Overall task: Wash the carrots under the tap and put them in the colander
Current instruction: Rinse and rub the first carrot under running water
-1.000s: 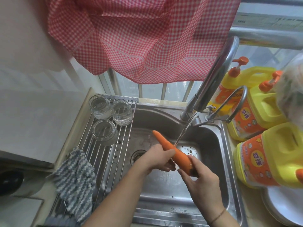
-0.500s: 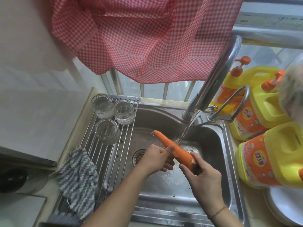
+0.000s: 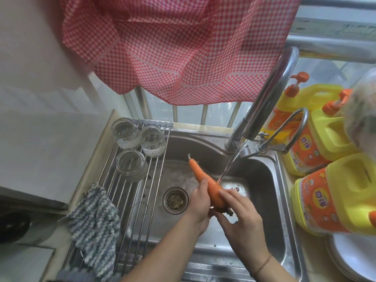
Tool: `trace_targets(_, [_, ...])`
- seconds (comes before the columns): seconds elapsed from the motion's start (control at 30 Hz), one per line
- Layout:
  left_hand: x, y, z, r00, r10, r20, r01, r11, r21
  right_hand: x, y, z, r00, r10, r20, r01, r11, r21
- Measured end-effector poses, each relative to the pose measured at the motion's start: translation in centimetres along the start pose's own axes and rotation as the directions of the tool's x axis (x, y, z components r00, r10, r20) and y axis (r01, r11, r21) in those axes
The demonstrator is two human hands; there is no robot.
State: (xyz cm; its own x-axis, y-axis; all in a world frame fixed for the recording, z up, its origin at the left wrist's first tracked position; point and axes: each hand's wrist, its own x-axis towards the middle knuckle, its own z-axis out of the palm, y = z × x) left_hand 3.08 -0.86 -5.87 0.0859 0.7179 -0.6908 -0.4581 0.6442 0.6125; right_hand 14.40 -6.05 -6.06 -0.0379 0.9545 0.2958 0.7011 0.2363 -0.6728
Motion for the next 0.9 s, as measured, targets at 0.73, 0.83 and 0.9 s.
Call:
trace_targets(0.73, [3.3,-1.0,-0.2,0.945,-0.290,-0.150,0.282,0.957,-0.074,2.4,0.0,0.1,0.850,0.435,0.297,-0.510,0.822,0.255])
trace_targets(0.83, [3.5,-1.0,-0.3,0.960,-0.248,-0.130,0.253,0.967,0.024,3.1,0.0,0.3,0.868,0.427,0.255,-0.474,0.865,0.163])
trace_targets(0.9, [3.4,-0.6,-0.9,0.972,-0.225,-0.062,0.232,0.964,0.134,3.7,0.0,0.3,0.877,0.418,0.239,-0.458,0.877,0.146])
